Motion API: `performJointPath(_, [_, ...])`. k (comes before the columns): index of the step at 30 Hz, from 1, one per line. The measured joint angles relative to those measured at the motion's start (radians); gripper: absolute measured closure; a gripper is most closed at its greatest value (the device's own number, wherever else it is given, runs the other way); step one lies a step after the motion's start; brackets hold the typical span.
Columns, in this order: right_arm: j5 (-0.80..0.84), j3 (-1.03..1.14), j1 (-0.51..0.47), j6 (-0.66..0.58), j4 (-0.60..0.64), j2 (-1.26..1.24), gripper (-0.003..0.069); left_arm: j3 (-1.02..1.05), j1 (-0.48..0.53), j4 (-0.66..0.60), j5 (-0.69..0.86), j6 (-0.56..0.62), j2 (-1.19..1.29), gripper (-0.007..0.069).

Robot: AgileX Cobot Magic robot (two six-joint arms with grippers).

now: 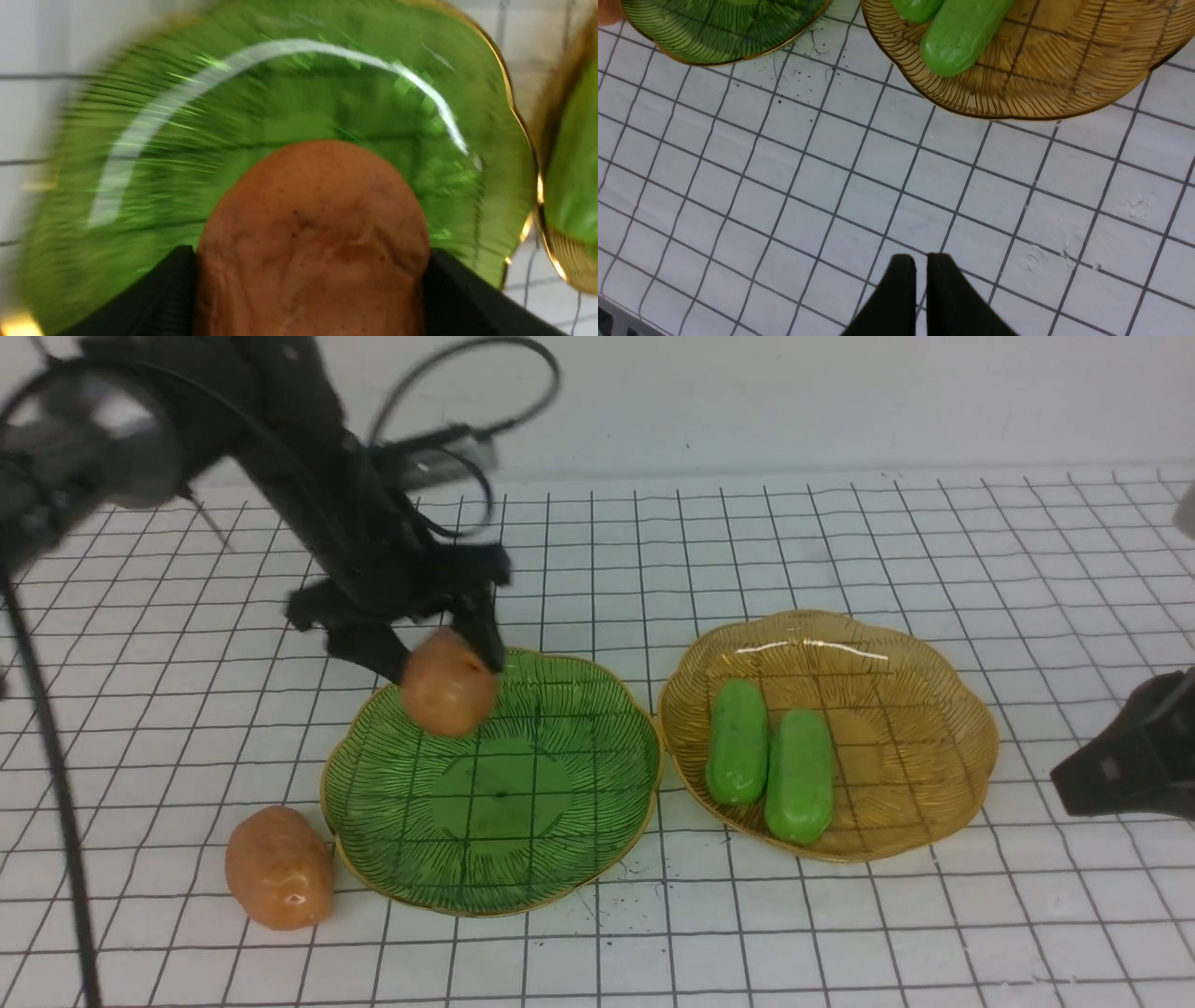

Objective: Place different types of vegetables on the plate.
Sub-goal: 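Put the potatoes from the left side into the left plate with the left gripper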

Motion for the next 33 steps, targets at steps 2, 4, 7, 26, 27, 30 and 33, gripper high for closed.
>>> performJointPath(2, [0.0, 0.0, 0.0, 0.004, 0.004, 0.0, 0.0633, -0.001, -0.054, 0.0, -0.032, 0.001, 0.049, 0.0096])
performJointPath(4, [0.0, 0.0, 0.0, 0.01, 0.016, 0.0, 0.0633, -0.008, -0.082, 0.001, -0.055, -0.008, 0.09, 0.0096])
performJointPath(7, [0.0, 0.0, 0.0, 0.017, 0.041, 0.0, 0.0633, -0.018, -0.086, 0.005, -0.064, -0.049, 0.121, 0.0096])
performJointPath(26, [-0.001, 0.0, 0.0, 0.019, 0.057, 0.0, 0.0633, -0.224, -0.104, 0.099, 0.019, -0.112, 0.123, 0.0041])
performJointPath(27, [-0.001, 0.0, 0.0, 0.019, 0.057, 0.0, 0.0633, -0.224, -0.114, 0.12, 0.019, -0.113, 0.126, 0.0041])
performJointPath(30, [-0.001, 0.0, 0.0, 0.019, 0.057, 0.0, 0.0633, -0.224, -0.133, 0.165, 0.021, -0.113, 0.132, 0.0041])
performJointPath(33, [-0.001, 0.0, 0.0, 0.02, 0.057, 0.0, 0.0633, -0.224, -0.144, 0.198, 0.021, -0.113, 0.134, 0.0041])
